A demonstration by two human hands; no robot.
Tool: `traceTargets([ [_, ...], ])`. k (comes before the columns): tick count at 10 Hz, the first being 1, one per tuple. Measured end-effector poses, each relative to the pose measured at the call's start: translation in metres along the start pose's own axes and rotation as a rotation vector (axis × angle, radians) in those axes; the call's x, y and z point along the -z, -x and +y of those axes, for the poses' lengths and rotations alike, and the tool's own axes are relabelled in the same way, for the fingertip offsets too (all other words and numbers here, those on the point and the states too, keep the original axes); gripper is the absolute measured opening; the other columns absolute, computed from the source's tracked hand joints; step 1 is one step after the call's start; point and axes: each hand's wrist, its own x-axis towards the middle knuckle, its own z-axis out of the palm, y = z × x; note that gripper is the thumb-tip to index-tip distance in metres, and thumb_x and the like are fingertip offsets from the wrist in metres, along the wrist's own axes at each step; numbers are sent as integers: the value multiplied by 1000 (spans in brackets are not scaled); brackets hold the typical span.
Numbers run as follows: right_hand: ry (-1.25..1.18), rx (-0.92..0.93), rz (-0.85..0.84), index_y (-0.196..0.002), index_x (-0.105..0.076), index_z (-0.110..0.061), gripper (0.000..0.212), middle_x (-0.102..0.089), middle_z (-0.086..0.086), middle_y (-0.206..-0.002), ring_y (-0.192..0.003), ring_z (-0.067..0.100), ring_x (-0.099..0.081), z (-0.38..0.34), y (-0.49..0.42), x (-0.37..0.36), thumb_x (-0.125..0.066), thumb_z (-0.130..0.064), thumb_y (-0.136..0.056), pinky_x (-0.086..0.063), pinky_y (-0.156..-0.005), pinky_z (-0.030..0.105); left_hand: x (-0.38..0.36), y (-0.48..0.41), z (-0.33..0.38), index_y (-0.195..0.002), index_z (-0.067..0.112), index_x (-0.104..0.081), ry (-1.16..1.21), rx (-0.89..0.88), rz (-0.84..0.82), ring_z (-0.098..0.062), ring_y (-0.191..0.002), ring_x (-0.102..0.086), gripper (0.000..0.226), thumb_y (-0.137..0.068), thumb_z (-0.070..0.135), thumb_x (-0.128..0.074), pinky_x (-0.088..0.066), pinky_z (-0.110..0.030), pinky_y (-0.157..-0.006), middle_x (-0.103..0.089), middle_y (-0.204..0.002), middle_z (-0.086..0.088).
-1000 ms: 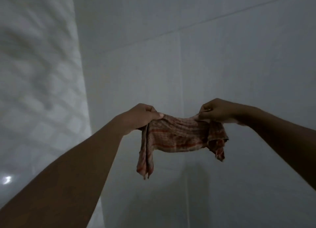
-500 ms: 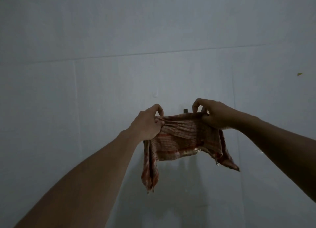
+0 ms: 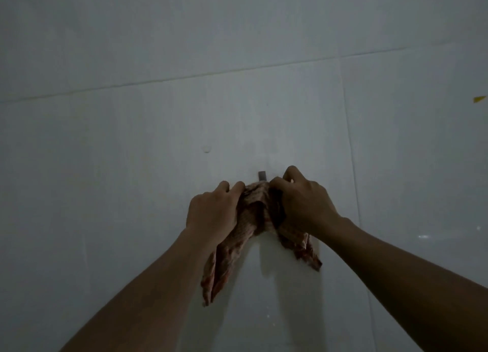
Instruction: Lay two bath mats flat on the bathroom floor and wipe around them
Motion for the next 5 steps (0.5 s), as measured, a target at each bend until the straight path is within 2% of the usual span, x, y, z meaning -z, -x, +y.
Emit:
traceTargets([
  [1, -117, -15, 41, -125, -58, -19, 29, -53, 7, -103, -58, 21, -50, -6, 17, -13, -55, -19, -96, -45, -50, 30, -4, 17, 8, -136, 29, -47, 14, 31, -33, -19, -57, -48, 36, -101, 32, -48, -34, -27, -53, -52, -85, 5],
  [2, -191, -46, 50, -128, -56, -18, 32, -56, 5, -103, -64, 19, -52, -14, 26, -21, -55, -26, -98, -46, -54, 30, -5, 27, 21, -139, 30, -40, 32, 37, -68, -24, -69, -61, 37, -103, 40, -41, -37, -31, -59, -61, -95, 2],
  [3, -198, -64, 44, -128, -54, -20, 35, -54, 2, -100, -67, 17, -51, -20, 31, -24, -55, -33, -96, -46, -55, 30, -5, 32, 25, -140, 29, -37, 68, 40, -85, -25, -73, -63, 39, -104, 46, -34, -39, -32, -61, -62, -96, 2],
  [4, -183, -51, 97, -116, -58, -18, 30, -50, 2, -97, -77, 16, -48, -23, 35, -19, -59, -32, -90, -44, -55, 30, 1, 36, 22, -138, 28, -39, 115, 27, -97, -25, -71, -62, 40, -104, 47, -31, -42, -32, -61, -63, -97, 2],
  [5, -138, -33, 179, -109, -65, -12, 28, -51, 8, -100, -86, 22, -51, -25, 31, -11, -65, -24, -84, -49, -55, 34, 9, 40, 15, -142, 28, -33, 166, 6, -81, -28, -78, -64, 43, -103, 47, -33, -40, -34, -66, -62, -105, 0],
])
